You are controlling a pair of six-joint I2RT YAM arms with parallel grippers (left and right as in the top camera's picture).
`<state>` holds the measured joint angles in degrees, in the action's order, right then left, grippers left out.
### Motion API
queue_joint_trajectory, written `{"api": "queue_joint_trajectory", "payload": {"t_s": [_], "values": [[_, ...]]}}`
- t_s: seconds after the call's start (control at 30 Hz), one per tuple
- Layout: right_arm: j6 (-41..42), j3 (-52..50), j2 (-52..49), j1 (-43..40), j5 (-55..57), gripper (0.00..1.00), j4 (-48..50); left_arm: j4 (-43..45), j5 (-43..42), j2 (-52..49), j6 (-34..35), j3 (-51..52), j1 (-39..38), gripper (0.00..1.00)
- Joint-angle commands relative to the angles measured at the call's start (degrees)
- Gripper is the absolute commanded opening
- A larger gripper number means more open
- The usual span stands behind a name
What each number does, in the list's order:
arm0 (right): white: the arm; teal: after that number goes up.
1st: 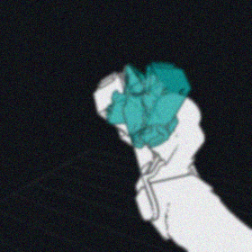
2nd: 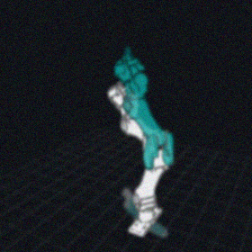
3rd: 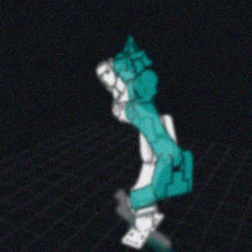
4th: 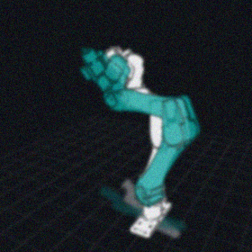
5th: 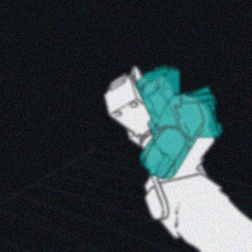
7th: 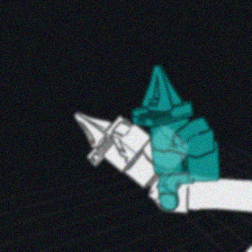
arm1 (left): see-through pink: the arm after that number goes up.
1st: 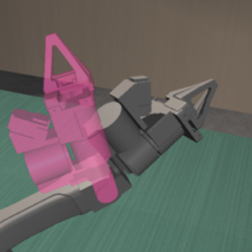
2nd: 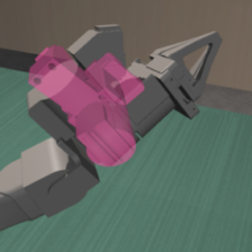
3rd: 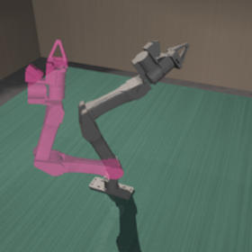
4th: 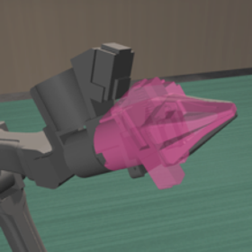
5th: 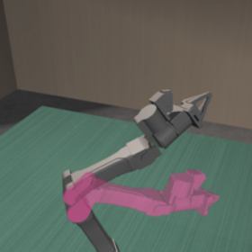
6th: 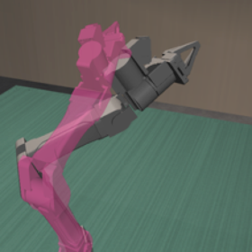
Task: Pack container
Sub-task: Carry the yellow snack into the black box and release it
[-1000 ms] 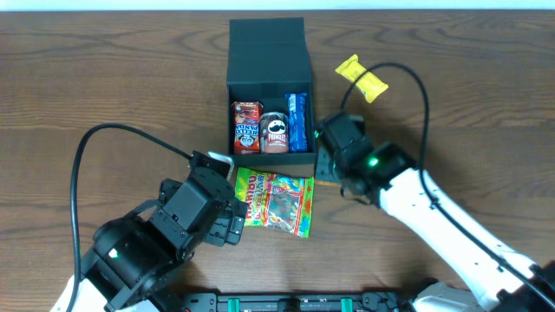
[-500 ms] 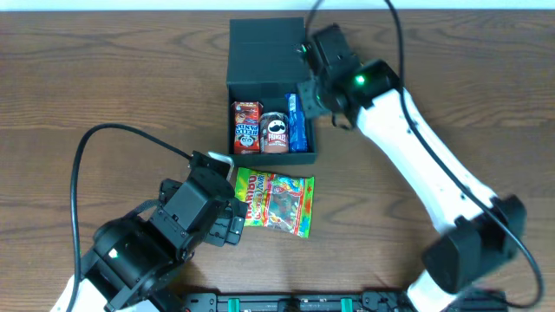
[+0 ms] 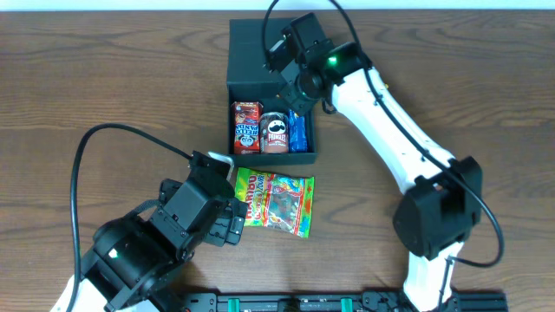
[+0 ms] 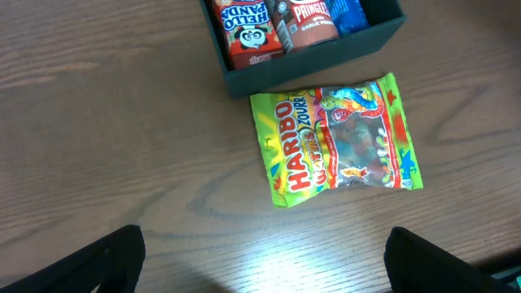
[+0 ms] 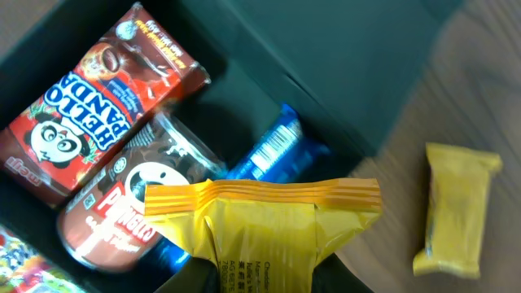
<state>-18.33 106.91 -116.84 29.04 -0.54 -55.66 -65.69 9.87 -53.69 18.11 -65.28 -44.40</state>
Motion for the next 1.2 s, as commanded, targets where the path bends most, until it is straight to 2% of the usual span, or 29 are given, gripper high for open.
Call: {"api": "queue_joint_trajectory", "payload": {"t_s": [0.0,0.23,0.73,0.8,0.83,0.87,0.9,0.97,1.1,1.17], "values": [[-7.5,1.3,-2.8,-0.3,-3.0,0.21,1.9,-0.1,1.0,-0.1,-0.5,0.0,0.1,0.95],[-12.5,1.3,-6.8,-0.3,-3.0,0.21,7.1,-0.1,1.0,-0.1,-0.5,0.0,0.1,0.95],[-21.7,1.3,-11.6,-0.1,-7.5,0.24,10.0,-0.1,1.0,-0.1,-0.5,0.0,0.1,0.95],[-21.6,1.3,-12.3,-0.1,-7.5,0.27,10.3,-0.1,1.0,-0.1,-0.5,0.0,0.1,0.95],[-21.7,1.3,-12.5,-0.1,-7.4,0.32,10.3,-0.1,1.0,-0.1,-0.5,0.0,0.1,0.95],[-21.7,1.3,-12.7,-0.1,-7.4,0.45,10.3,-0.1,1.0,-0.1,-0.5,0.0,0.1,0.95],[-21.7,1.3,-12.7,-0.1,-7.4,0.52,10.3,-0.1,1.0,-0.1,-0.5,0.0,0.1,0.95],[-22.1,1.3,-12.7,-0.1,-7.4,0.60,10.5,-0.1,1.0,-0.1,-0.5,0.0,0.1,0.95],[-22.1,2.2,-12.5,0.0,-7.0,0.59,11.3,-0.1,1.0,-0.1,-0.5,0.0,0.1,0.95],[-22.0,3.3,-12.1,0.0,-7.0,0.54,10.8,-0.1,1.0,-0.1,-0.5,0.0,0.1,0.95]]}}
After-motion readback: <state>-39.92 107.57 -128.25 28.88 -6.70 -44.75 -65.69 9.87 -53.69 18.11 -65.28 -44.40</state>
